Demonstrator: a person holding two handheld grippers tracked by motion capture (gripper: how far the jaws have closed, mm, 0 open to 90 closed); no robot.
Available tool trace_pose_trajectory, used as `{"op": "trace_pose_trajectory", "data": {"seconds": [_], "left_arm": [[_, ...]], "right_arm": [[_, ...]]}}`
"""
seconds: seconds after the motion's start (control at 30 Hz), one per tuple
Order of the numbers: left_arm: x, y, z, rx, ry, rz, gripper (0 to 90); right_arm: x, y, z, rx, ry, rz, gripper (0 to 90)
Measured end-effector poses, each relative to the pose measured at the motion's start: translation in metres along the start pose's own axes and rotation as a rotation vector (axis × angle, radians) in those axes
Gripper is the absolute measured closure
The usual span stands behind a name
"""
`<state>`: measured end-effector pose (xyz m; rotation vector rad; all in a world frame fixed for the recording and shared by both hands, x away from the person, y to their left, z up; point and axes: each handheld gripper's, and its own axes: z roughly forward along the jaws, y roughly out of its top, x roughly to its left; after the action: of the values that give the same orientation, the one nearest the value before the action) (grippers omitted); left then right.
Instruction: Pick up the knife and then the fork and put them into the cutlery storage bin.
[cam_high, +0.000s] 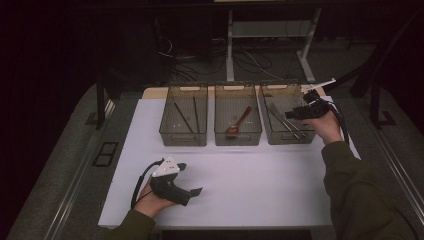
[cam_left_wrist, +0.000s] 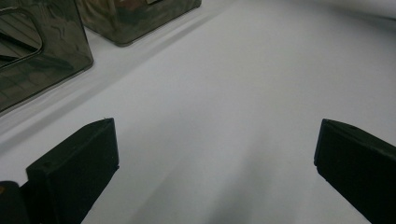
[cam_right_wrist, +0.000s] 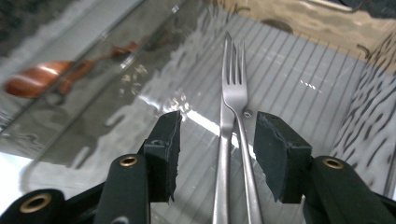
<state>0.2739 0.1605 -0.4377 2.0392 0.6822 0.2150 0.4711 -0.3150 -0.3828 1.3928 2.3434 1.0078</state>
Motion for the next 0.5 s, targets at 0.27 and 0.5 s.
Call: {"op": "trace_pose_trajectory", "data": {"seconds": [0.27, 0.5], "left_arm": [[0.0, 0.001, 0.001, -0.004, 0.003, -0.011, 0.0], [0.0, 0.002, 0.0, -0.006, 0.007, -0.014, 0.0]], "right_arm": [[0.005, -0.005, -0.018, -0.092, 0.004, -0.008, 35.1], [0.01, -0.011, -0.032, -0.179, 0.052, -0.02, 31.4]]}}
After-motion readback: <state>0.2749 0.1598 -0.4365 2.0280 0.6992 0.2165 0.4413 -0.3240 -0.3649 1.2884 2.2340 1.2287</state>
